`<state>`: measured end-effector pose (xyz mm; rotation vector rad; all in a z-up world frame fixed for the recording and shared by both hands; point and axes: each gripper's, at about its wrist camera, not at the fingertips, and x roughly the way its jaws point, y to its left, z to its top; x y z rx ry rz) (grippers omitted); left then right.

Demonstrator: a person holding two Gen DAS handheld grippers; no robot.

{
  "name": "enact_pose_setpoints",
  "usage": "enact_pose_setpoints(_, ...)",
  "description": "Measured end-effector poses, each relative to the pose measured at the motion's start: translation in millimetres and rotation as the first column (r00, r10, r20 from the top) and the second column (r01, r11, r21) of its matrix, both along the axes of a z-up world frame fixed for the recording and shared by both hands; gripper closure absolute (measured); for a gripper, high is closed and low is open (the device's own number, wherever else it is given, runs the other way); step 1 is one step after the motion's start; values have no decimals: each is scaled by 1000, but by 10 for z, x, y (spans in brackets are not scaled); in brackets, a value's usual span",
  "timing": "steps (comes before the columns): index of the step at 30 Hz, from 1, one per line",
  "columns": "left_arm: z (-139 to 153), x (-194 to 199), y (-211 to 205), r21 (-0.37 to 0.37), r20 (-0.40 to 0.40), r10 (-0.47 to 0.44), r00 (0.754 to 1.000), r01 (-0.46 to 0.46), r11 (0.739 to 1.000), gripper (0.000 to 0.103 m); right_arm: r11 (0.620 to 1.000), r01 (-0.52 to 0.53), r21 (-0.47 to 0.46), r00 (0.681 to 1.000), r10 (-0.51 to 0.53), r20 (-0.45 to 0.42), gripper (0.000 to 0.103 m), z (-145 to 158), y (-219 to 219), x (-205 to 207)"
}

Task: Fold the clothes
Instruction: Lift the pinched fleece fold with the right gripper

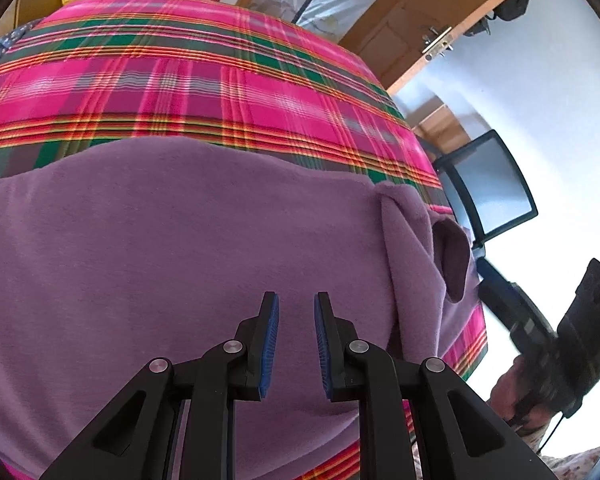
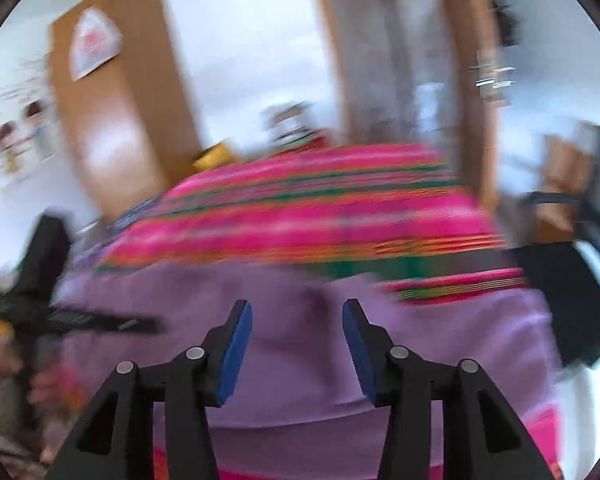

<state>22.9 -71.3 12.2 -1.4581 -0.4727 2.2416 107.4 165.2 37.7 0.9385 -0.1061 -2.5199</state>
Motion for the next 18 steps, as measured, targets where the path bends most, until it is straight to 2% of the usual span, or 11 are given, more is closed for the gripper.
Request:
enact_pose_setpoints(4,14,41,72,0,-4,-22,1000,22,1000,84,991,-85,105,996,81,46,49,-174,-441,-56)
enact_pose_setpoints(10,-4,87,165,-5,0,-55,999,55,998,84,975,-58,216,997,46,60,48,-305,-623,-125)
enact_pose_setpoints(12,-14,90,179,-6,3,-59,998,59,998,84,976,-52,212,997,38,68,50,-313,-597,-125)
enact_pose_setpoints(14,-19,87,176,-9,5,-59,998,59,998,84,978,-37,205,996,21,83,65,-328,-537,-153)
enact_pose_setpoints(16,-22,84,169,-11,7,-58,998,58,998,84,985,-19,174,994,1,105,84,-338,-448,-160)
enact_pose_setpoints(18,-20,84,159,-12,8,-53,999,53,999,84,991,-2,136,992,-15,123,90,-334,-348,-160)
